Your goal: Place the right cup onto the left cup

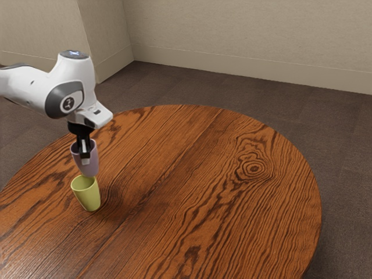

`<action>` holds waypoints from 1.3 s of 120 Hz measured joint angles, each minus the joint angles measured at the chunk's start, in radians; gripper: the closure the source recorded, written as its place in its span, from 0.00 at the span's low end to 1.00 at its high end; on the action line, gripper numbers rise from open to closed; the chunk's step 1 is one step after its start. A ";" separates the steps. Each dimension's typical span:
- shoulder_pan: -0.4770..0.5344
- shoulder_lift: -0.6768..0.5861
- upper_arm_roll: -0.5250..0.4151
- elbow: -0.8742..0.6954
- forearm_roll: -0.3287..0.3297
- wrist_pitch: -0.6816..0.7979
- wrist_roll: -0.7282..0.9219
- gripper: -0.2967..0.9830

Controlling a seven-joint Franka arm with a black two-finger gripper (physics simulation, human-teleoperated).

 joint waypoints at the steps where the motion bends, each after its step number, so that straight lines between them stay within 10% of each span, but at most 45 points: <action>1: 0.000 -0.001 0.000 -0.001 0.001 -0.001 -0.001 0.85; 156: -0.043 -0.042 -0.003 -0.050 0.097 -0.090 -0.134 0.85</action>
